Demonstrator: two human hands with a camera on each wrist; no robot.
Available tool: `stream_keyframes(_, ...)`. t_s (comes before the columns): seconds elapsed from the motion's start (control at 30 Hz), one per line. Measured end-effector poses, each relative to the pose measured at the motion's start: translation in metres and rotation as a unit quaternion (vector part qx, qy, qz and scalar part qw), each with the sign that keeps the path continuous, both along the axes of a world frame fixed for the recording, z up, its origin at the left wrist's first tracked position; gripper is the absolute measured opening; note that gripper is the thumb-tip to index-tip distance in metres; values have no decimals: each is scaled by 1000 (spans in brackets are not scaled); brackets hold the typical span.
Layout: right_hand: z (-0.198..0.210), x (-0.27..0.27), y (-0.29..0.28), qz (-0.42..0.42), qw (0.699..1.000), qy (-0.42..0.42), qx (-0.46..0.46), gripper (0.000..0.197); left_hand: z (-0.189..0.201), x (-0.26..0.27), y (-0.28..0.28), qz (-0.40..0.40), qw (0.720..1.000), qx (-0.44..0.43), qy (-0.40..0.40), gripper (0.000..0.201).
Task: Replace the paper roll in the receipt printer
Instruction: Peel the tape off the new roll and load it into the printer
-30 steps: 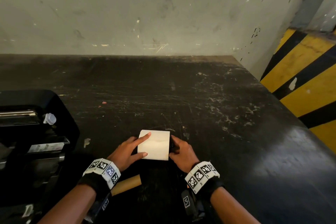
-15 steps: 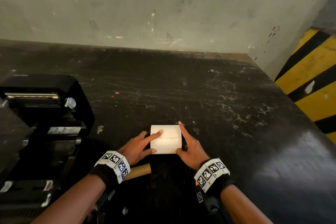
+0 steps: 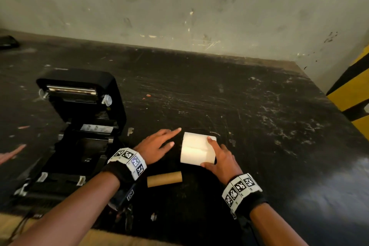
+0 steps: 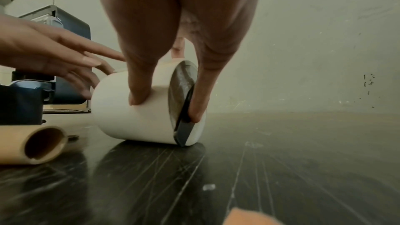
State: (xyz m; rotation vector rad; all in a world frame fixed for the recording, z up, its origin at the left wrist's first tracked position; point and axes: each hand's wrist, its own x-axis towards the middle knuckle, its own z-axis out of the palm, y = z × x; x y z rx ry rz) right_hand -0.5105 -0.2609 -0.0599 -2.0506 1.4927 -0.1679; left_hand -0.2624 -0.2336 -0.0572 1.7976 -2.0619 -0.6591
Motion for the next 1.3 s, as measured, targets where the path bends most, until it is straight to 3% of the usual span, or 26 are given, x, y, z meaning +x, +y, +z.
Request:
stream_keyframes(0.07, 0, 0, -2, -1, 1000, 2, 9, 85, -2, 15, 2, 51, 998, -2, -20, 42)
stream_keyframes(0.2, -1, 0, -2, -3, 1000, -1, 15, 87, -15, 30, 10, 108, 984, 89, -110, 30)
stream_keyframes(0.4, 2, 0, 0, -2, 1000, -3, 17, 86, -31, 17, 19, 126, 955, 149, -225, 43)
stream_keyframes(0.5, 4, 1, 3, -4, 1000, -2, 14, 84, -36, 17, 16, 134, 948, 167, -237, 41)
stream_keyframes(0.77, 5, 2, 5, -10, 1000, 5, 18, 84, -33, 28, 17, 165, 964, 163, -130, 34)
stream_keyframes(0.9, 4, 1, 4, -8, 1000, -4, 19, 85, -18, 25, 2, 193, 975, 112, -21, 15)
stream_keyframes(1.03, 1, 0, 2, -15, 999, -9, 27, 86, -12, 12, -14, 252, 962, 41, 100, 5)
stream_keyframes(1.3, -3, 0, -1, -17, 999, -12, 29, 86, -17, -10, -29, 260, 944, 16, 201, 15)
